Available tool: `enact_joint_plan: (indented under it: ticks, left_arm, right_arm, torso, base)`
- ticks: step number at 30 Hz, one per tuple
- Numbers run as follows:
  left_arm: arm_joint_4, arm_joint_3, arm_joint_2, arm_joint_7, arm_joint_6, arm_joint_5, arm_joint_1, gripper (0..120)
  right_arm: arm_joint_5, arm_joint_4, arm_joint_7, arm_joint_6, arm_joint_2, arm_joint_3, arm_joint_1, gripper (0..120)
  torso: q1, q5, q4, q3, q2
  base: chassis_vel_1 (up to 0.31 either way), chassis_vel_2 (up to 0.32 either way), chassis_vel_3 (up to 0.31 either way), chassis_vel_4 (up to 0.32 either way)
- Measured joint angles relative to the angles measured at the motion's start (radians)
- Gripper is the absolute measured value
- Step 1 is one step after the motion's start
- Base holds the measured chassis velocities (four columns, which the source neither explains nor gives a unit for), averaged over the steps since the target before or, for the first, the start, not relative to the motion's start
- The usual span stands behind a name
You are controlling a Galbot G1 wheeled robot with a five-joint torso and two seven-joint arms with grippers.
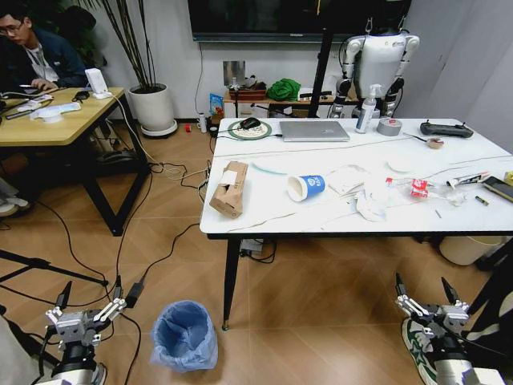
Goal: Pick up the trash bin and place the trash from the table into it.
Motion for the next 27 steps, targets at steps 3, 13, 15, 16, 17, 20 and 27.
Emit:
enact_joint_plan:
  ticks: [3,13,15,16,17,20,27]
  left_arm:
    - [0.0,-0.001,-0.004,0.001,0.004,-0.001,0.004,100]
    - [0.002,0.002,-0.006,0.003,0.0,-0.011,0.0,100]
    - [0.004,0.003,-0.001,0.004,-0.002,-0.014,-0.001,100]
    - [0.004,0.003,-0.001,0.004,-0.002,-0.014,-0.001,100]
    - [0.006,0.005,0.004,0.004,-0.003,-0.014,-0.001,100]
    - [0.009,0.007,0.011,0.005,-0.003,-0.014,-0.006,100]
    - [0.017,0.015,0.013,0.004,-0.003,-0.015,-0.015,100]
  right_arm:
    - [0.001,0.001,0.0,0.0,0.0,0.002,-0.002,100]
    - [-0.009,0.009,-0.001,0.004,0.016,0.012,-0.013,100]
    - [-0.013,0.012,-0.001,0.005,0.021,0.015,-0.015,100]
    - [-0.013,0.012,-0.001,0.005,0.021,0.015,-0.015,100]
    - [-0.014,0.015,-0.001,0.006,0.025,0.018,-0.016,100]
    - [-0.016,0.018,-0.001,0.007,0.032,0.021,-0.016,100]
    - [-0.023,0.021,-0.003,0.009,0.041,0.022,-0.016,100]
  torso:
    - [-0.003,-0.0001,-0.0001,-0.003,-0.006]
    - [-0.024,-0.0001,-0.0001,-0.03,-0.054]
    - [-0.028,-0.0001,-0.0001,-0.035,-0.064]
    - [-0.028,-0.0001,-0.0001,-0.035,-0.064]
    - [-0.032,-0.0002,-0.0001,-0.039,-0.071]
    - [-0.039,-0.0001,-0.0001,-0.048,-0.087]
    - [-0.053,-0.0002,-0.0001,-0.069,-0.122]
  base:
    - [0.0,0.0,0.0,0.0]
    - [0.0,0.0,0.0,0.0]
    - [0.0,0.0,0.0,0.0]
    - [0.0,0.0,0.0,0.0]
    - [0.0,0.0,0.0,0.0]
    - [0.0,0.0,0.0,0.0]
    - [0.0,0.0,0.0,0.0]
